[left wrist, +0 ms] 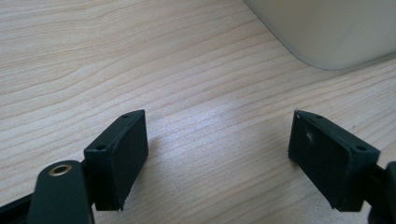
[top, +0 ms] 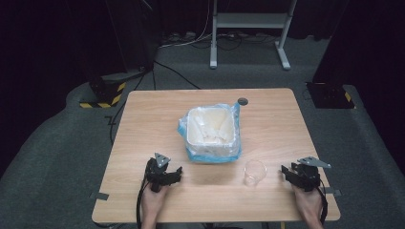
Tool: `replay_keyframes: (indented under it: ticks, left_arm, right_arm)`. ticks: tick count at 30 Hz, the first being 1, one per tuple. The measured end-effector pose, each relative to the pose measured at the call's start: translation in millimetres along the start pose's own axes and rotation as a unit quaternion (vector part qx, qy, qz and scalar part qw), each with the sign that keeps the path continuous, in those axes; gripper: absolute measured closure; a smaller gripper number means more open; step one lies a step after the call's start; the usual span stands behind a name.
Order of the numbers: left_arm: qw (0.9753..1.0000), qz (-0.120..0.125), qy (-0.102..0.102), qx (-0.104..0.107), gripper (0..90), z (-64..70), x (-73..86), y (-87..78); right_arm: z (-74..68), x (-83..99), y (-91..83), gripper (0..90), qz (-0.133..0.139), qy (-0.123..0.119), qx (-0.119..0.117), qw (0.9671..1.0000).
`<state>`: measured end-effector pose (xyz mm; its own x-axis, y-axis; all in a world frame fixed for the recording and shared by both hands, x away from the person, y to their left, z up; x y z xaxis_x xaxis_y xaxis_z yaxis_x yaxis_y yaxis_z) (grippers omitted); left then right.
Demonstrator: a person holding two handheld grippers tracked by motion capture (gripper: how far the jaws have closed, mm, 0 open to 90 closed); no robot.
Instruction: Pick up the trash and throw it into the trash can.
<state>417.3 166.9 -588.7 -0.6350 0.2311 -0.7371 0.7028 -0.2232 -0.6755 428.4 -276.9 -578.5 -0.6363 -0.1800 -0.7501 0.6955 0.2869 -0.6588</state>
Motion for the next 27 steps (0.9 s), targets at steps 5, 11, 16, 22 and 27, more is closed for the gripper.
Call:
replay_keyframes:
  ticks: [5, 11, 16, 22, 27]
  left_arm:
    - [1.0, 0.0, 0.0, 0.0, 19.7, 0.0, 0.0, 0.0]
    - [1.0, -0.001, 0.001, 0.0, 19.7, -0.2, 0.1, -0.1]
    - [1.0, -0.001, 0.001, 0.0, 19.7, -0.2, 0.1, -0.1]
    - [1.0, -0.001, 0.001, 0.0, 19.7, -0.1, 0.1, -0.1]
    - [1.0, -0.001, 0.001, 0.0, 19.7, -0.1, 0.1, -0.1]
  right_arm:
    - [-1.9, -0.1, -0.2, 51.5, 0.0, -0.005, 0.0, 1.0]
    - [-7.7, -2.2, -2.5, 50.6, 0.01, -0.006, -0.012, 0.9999]
    - [-13.6, -5.3, -7.0, 50.5, 0.016, -0.008, -0.023, 0.9996]
    - [-21.5, -10.1, -15.1, 53.1, 0.025, -0.012, -0.041, 0.9988]
    - [-29.2, -10.8, -21.7, 55.3, 0.025, -0.014, -0.055, 0.9981]
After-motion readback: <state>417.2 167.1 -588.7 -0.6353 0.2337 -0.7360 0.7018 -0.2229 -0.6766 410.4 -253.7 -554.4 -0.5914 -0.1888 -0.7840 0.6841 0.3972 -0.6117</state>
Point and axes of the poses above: each handheld gripper's, and its own axes: y roughly forward along the jaws, x roughly out of its underside, z roughly to its right, the point moved 9 cm from there along y, roughly forward along the jaws, and after that the axes turned 2 degrees about -x, right-handed, at the moved point
